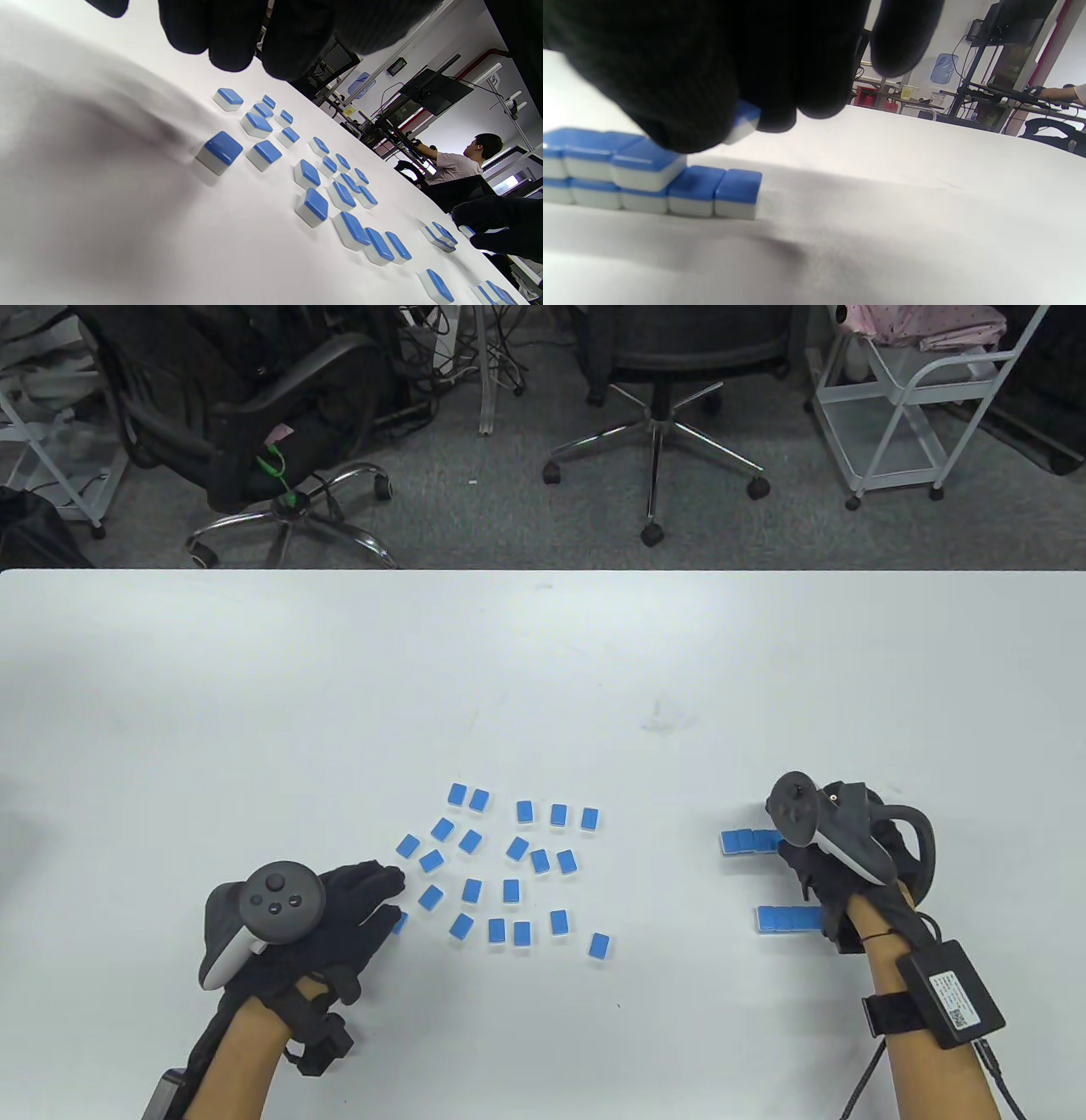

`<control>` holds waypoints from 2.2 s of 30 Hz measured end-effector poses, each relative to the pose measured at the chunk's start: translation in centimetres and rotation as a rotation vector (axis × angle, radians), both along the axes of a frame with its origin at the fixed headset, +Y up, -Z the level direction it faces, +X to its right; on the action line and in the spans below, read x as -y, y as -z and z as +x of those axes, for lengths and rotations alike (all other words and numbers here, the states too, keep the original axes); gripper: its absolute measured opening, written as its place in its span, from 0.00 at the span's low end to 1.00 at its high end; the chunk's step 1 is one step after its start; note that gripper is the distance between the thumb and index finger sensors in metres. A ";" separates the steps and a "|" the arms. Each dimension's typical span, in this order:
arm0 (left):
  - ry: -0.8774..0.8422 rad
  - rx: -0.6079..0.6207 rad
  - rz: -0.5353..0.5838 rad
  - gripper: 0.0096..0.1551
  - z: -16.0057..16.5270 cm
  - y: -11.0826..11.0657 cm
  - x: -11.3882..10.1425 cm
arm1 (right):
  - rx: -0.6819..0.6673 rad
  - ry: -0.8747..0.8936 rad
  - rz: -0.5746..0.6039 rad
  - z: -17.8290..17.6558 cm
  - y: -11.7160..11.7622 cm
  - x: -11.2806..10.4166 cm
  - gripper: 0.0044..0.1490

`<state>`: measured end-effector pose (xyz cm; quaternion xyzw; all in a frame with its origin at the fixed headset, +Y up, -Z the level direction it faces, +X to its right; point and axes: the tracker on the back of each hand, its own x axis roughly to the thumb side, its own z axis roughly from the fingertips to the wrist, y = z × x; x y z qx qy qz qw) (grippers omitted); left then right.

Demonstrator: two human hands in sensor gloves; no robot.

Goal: Build mahjong tile wall

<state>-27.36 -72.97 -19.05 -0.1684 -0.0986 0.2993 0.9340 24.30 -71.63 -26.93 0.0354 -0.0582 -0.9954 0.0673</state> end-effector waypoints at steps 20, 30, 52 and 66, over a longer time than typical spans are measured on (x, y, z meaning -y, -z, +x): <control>-0.001 0.005 0.002 0.35 0.1 -0.2 0.0 | -0.035 -0.156 -0.038 -1.8 0.2 1.6 0.39; 0.000 0.006 0.001 0.35 0.1 -0.2 0.0 | -0.045 -0.169 -0.042 -2.0 0.2 1.7 0.39; 0.001 0.009 0.000 0.35 0.2 -0.1 0.0 | -0.099 -0.091 0.029 -3.6 -1.1 -0.6 0.38; 0.000 0.007 0.007 0.35 0.0 -0.1 0.0 | -0.517 -0.135 -0.180 -19.6 -8.3 2.6 0.48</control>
